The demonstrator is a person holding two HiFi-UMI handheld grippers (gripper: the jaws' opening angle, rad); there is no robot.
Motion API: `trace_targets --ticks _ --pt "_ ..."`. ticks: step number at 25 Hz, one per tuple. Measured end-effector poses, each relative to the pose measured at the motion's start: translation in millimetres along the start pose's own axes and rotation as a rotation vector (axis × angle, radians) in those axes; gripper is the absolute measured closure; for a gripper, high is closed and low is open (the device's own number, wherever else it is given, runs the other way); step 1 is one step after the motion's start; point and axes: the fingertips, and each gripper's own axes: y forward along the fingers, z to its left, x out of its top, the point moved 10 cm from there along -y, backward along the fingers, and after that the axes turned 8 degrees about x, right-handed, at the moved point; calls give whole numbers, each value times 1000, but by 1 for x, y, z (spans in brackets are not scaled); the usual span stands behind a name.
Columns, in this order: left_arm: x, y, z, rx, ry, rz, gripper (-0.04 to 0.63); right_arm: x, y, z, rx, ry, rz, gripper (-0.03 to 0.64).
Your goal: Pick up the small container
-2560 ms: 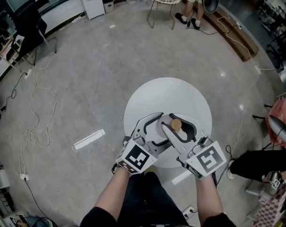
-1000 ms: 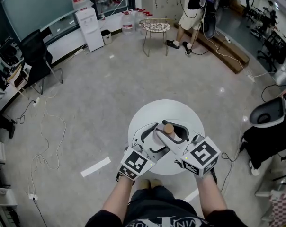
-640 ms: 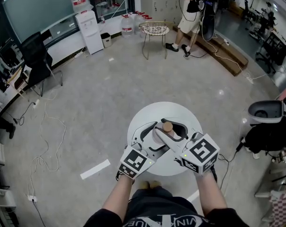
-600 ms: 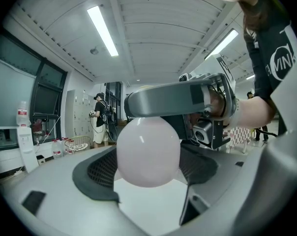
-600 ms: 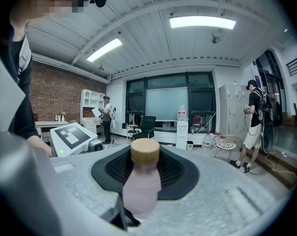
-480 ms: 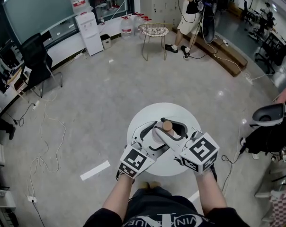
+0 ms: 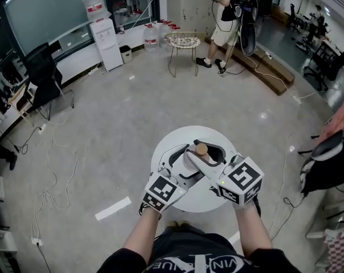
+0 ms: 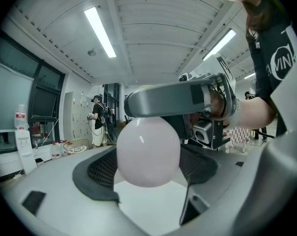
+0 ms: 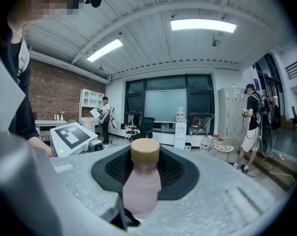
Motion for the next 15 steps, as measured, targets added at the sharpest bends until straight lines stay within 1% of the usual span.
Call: trace_targets --ticks 9,15 --pt "7 0 -3 -2 -7 1 239 7 -4 1 -1 -5 9 488" --pt "-2 1 -12 -3 -9 9 239 -5 -10 3 -1 2 6 488"
